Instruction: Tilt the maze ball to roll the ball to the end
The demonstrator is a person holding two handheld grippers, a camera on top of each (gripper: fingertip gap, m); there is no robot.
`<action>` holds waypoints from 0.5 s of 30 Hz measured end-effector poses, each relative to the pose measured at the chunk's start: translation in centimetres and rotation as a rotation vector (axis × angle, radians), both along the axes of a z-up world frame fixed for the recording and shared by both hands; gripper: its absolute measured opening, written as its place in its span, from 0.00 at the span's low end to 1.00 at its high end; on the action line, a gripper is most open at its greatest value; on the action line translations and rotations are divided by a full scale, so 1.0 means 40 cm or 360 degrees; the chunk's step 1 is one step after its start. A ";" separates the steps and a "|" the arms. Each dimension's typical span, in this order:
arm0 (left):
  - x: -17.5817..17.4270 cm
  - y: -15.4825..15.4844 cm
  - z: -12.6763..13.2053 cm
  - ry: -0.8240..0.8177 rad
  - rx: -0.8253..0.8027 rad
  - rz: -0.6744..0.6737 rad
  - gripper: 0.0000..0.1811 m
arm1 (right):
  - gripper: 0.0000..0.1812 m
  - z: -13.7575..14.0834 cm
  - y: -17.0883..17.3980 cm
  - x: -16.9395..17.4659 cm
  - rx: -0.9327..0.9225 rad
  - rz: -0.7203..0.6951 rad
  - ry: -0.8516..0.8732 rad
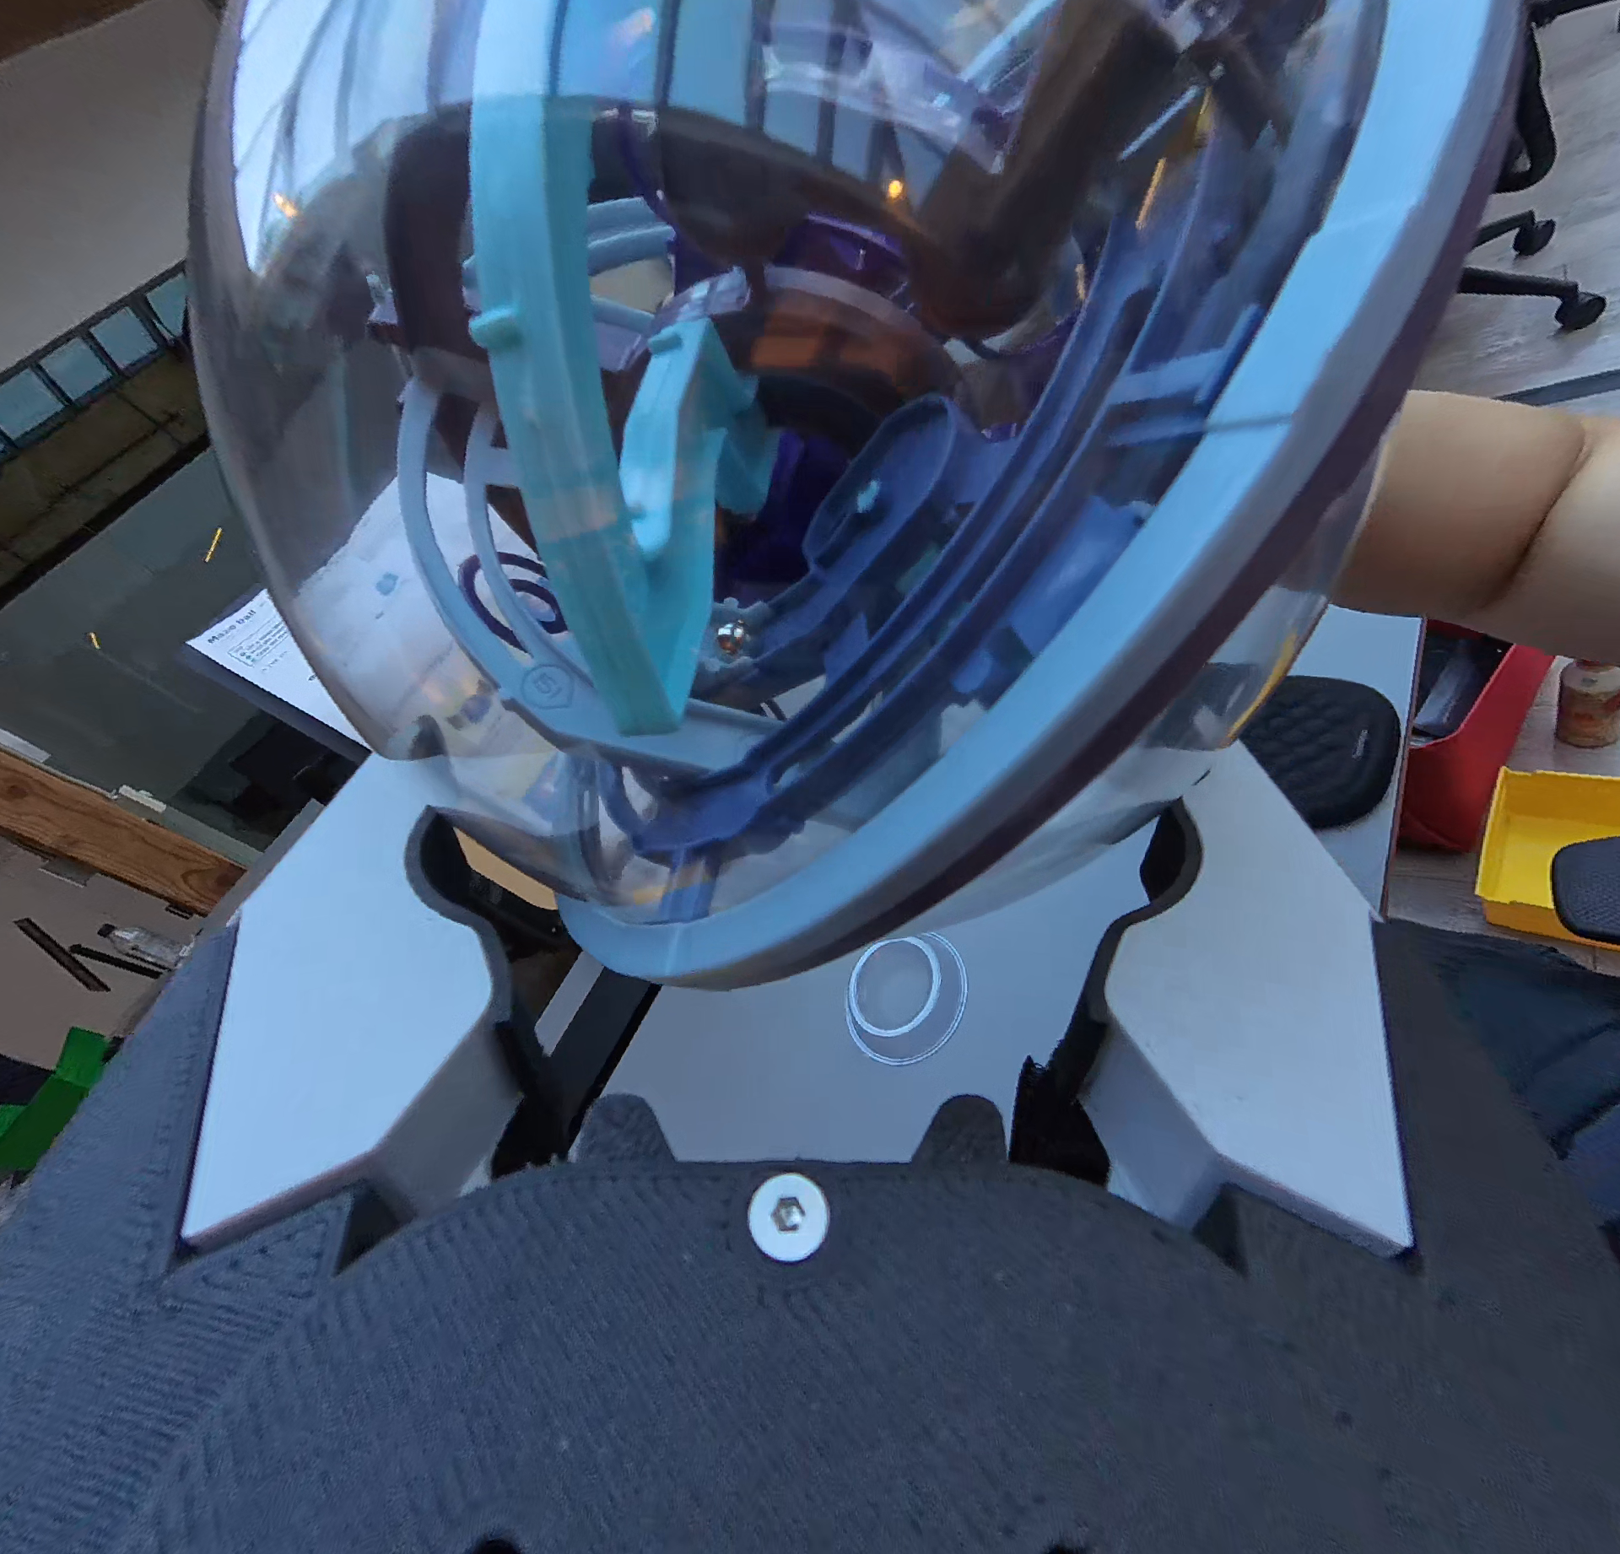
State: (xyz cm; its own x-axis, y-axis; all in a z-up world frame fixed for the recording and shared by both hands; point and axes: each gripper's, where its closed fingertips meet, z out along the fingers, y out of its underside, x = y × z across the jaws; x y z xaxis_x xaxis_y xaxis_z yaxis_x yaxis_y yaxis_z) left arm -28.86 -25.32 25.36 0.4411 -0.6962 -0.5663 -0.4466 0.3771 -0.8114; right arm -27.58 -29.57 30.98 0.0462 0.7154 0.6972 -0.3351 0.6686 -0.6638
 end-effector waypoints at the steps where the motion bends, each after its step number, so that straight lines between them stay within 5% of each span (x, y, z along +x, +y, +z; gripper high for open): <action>1: -0.001 0.000 -0.012 0.0010 0.0014 -0.0003 0.86 | 0.87 -0.014 -0.001 0.000 0.0013 -0.0005 0.0006; 15: -0.020 0.021 -0.170 0.0185 0.0039 0.0013 0.86 | 0.87 -0.182 0.024 -0.008 0.0024 -0.0090 0.0077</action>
State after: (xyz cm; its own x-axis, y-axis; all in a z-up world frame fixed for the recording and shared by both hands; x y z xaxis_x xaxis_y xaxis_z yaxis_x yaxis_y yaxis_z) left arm -29.65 -24.50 18.58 0.3770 -0.6782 -0.6309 -0.5401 0.3923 -0.7445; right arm -27.90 -28.62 23.68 0.1203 0.7000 0.7040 -0.3278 0.6974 -0.6374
